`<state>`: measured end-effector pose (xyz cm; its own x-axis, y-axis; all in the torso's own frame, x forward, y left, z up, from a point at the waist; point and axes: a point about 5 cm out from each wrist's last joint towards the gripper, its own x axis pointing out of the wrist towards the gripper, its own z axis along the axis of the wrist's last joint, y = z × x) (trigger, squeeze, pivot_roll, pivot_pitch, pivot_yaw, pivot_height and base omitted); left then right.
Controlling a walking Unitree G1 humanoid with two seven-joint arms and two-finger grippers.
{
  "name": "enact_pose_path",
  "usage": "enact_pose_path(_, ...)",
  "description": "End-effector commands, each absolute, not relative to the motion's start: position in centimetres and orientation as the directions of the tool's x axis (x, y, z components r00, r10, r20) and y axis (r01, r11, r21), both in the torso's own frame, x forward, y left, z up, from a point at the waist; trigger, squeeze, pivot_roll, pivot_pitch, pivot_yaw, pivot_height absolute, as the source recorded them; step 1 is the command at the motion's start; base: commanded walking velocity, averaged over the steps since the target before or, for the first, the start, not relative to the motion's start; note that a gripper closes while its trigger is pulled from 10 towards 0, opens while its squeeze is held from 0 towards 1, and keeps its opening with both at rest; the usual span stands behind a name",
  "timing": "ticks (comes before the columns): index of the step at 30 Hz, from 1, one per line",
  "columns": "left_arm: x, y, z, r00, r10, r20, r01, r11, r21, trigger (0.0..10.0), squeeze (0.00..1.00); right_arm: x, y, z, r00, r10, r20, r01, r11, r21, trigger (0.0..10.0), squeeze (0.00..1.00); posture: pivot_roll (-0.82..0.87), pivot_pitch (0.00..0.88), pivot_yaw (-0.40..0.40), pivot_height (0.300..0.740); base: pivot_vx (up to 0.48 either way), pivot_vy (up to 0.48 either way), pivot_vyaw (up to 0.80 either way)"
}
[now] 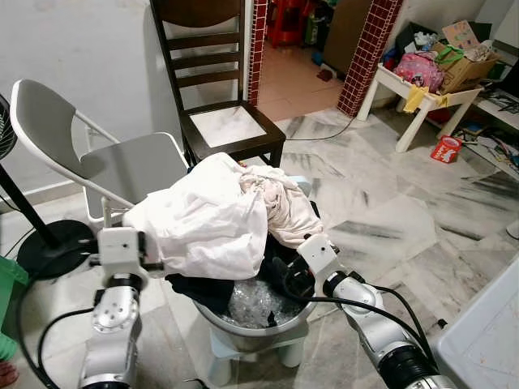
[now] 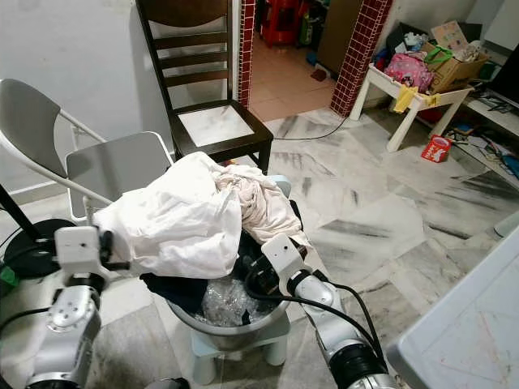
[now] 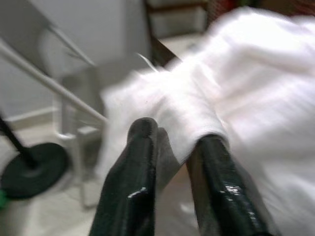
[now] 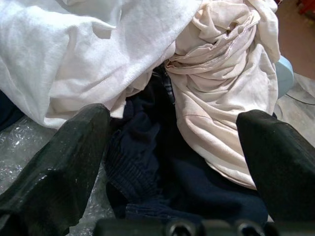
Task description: Hang hanger
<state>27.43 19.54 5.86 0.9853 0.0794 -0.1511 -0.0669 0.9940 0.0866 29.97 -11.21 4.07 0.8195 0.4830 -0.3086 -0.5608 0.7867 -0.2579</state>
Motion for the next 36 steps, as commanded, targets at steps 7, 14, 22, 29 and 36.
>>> enact_pose_path(7, 26.2, 18.5, 3.9, 0.936, -0.063, -0.346, 0.121, 0.982, 0.148, 10.0, 1.0, 30.1, -11.4, 4.3, 0.827, 0.476, -0.298, -0.55, 0.795, -0.256, 10.0, 0.0, 0.06, 0.046, -0.056, 0.74, 0.0, 0.0, 0.0)
enact_pose_path(14, 25.6, 18.8, 4.4, 0.906, -0.121, -0.406, 0.239, 0.937, 0.254, 10.0, 1.0, 30.1, -11.3, 4.3, 0.827, 0.477, -0.297, -0.55, 0.796, -0.255, 10.0, 0.0, 0.06, 0.047, -0.057, 0.74, 0.0, 0.0, 0.0)
enact_pose_path(22, 24.6, 19.1, 6.3, 0.905, -0.142, -0.4, 0.33, 0.83, 0.451, 10.0, 1.0, 30.2, -11.2, 4.4, 0.827, 0.479, -0.296, -0.551, 0.794, -0.255, 10.0, 0.0, 0.07, 0.047, -0.053, 0.74, 0.0, 0.0, 0.0)
enact_pose_path(29, 24.2, 19.0, 9.7, 0.967, -0.107, -0.23, 0.219, 0.809, 0.545, 10.0, 1.0, 30.3, -11.5, 4.3, 0.83, 0.472, -0.296, -0.546, 0.798, -0.257, 10.0, 0.0, 0.07, 0.047, -0.052, 0.74, 0.0, 0.0, 0.0)
enact_pose_path(36, 23.4, 18.0, 7.0, 0.927, -0.126, -0.353, 0.278, 0.863, 0.421, 10.0, 1.0, 30.4, -10.9, 4.5, 0.825, 0.485, -0.292, -0.555, 0.792, -0.255, 10.0, 0.0, 0.08, 0.043, -0.056, 0.74, 0.0, 0.0, 0.0)
